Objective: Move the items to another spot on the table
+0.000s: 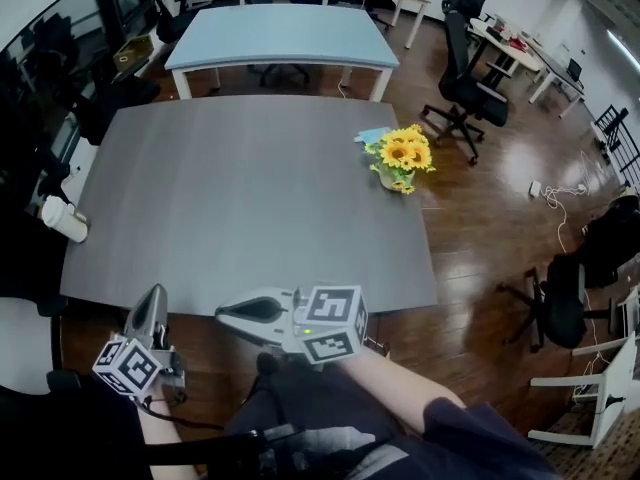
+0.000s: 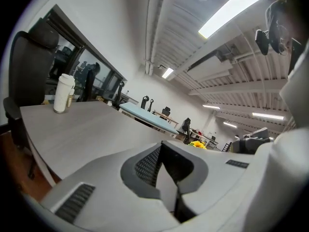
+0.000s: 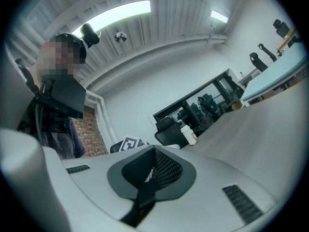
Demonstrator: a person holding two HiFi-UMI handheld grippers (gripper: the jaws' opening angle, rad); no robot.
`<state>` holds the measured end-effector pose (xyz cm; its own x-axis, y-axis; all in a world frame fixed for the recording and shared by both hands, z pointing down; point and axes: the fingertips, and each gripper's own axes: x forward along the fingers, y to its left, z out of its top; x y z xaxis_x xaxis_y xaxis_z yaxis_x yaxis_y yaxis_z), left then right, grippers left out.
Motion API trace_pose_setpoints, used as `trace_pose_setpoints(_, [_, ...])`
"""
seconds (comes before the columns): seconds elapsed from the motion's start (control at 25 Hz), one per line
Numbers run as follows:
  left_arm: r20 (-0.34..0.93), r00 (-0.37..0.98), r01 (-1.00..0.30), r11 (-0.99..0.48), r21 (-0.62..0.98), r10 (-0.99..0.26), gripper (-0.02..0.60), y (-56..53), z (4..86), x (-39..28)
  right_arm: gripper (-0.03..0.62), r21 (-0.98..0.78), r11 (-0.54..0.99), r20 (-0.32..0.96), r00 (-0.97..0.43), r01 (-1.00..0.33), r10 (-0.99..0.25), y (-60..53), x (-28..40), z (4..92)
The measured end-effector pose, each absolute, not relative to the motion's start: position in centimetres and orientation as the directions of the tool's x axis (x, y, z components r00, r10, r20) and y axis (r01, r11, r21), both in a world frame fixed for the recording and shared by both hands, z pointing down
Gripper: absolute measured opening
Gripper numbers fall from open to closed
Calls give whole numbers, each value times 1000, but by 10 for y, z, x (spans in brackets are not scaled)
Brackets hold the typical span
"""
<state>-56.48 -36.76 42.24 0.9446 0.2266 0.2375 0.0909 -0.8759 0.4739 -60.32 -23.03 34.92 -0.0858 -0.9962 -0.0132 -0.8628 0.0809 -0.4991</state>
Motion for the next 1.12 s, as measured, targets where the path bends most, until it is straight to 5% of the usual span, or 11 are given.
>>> trace_pose_setpoints(0.56, [323, 919, 112, -934, 340, 227, 21, -160, 402, -532, -20, -513, 111, -153, -36, -851, -988, -26, -579, 341])
trace_pose_setpoints(1.12, [369, 821, 373, -898, 234, 437, 21, -33, 411, -467, -20, -569, -47, -152, 161, -821, -975, 68, -541, 355])
